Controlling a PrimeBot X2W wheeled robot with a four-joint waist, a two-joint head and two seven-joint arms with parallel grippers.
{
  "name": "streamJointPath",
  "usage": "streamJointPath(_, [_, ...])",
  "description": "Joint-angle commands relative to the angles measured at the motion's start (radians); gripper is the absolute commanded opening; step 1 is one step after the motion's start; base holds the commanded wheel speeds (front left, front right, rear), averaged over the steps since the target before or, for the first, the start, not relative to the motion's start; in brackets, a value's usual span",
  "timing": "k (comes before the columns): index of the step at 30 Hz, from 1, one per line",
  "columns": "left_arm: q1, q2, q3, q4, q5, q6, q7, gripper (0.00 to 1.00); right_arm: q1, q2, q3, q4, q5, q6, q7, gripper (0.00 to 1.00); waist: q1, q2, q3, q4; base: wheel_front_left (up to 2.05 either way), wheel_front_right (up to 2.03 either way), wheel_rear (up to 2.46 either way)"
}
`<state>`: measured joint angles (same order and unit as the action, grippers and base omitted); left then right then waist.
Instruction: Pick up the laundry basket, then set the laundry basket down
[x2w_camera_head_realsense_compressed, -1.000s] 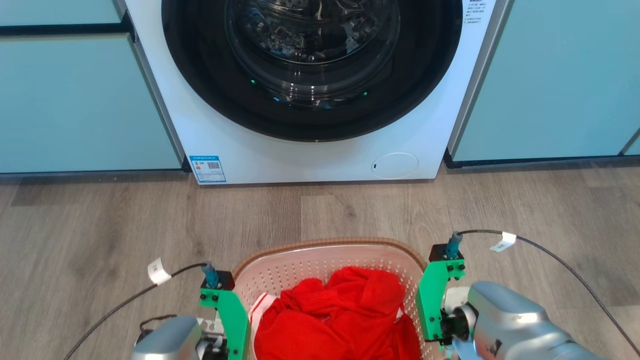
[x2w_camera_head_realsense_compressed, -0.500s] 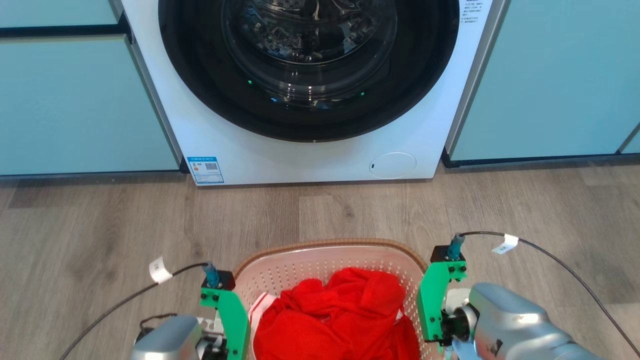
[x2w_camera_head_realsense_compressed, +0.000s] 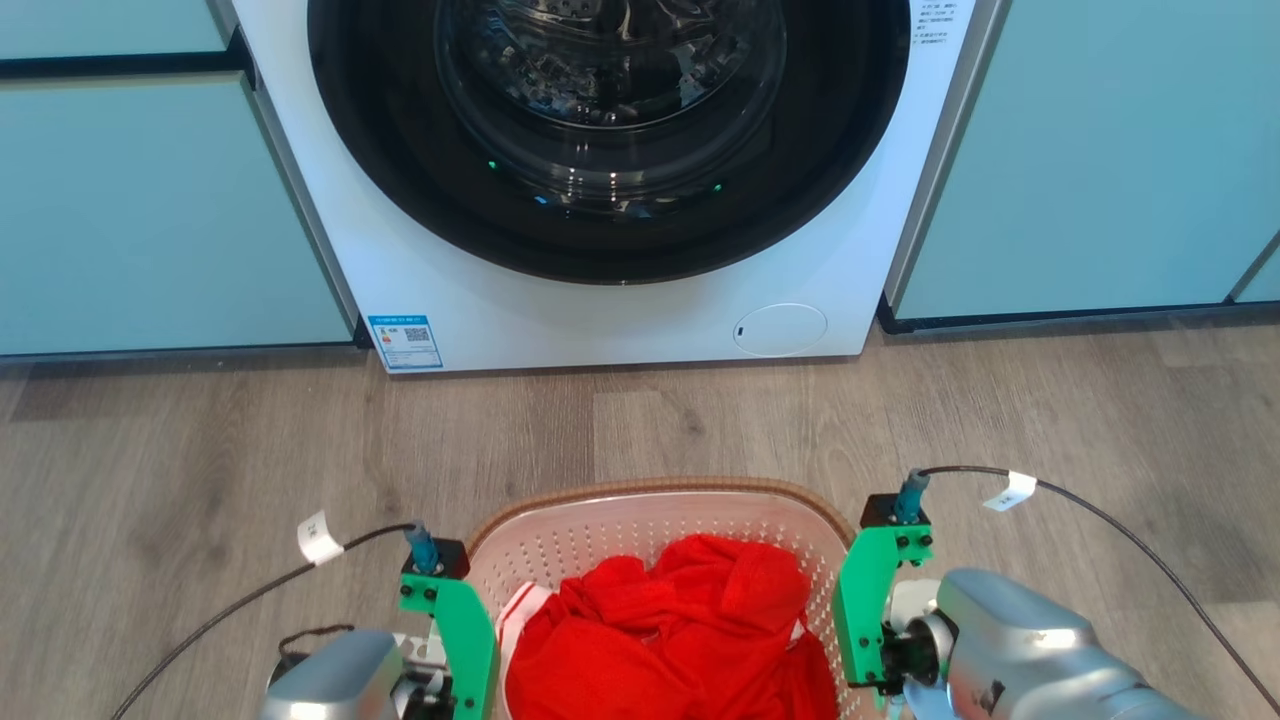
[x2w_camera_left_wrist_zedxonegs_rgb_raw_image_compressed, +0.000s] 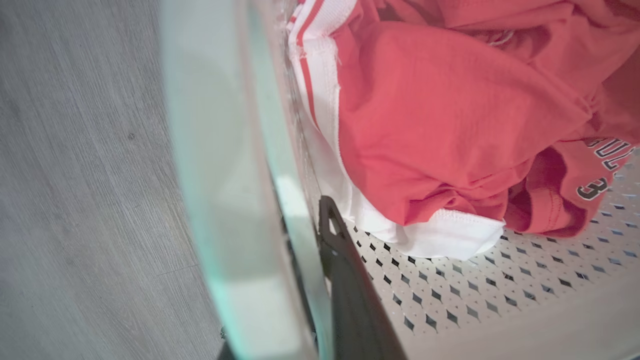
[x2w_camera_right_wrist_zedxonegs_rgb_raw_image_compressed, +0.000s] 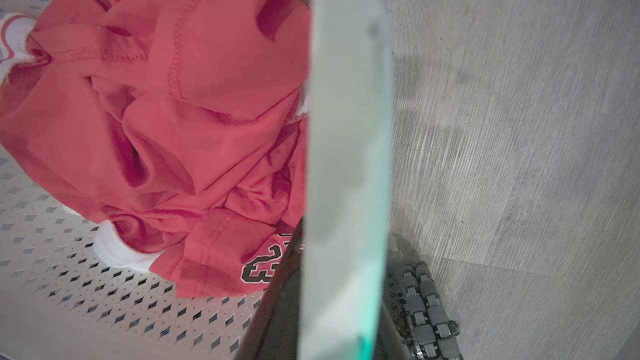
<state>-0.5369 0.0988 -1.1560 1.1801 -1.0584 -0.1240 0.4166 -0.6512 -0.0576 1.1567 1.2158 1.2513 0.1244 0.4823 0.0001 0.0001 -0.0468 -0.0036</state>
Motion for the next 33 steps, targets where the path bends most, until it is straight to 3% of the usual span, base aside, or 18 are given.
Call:
streamJointPath(1, [-0.072, 0.02, 0.003, -0.007, -0.002, -0.007, -0.014, 0.0, -0.051, 0.007, 0.004, -0.01, 0.008, 0.006, -0.009, 0.0, -0.0001, -0.0001, 0.0, 0.0, 0.0, 0.0, 0.0])
streamJointPath(33, [-0.081, 0.021, -0.061, 0.0, -0.062, -0.007, -0.022, 0.0, -0.058, 0.007, 0.056, 0.001, 0.053, 0.006, -0.016, 0.0, -0.0001, -0.0001, -0.006, -0.001, 0.0, 0.0, 0.0])
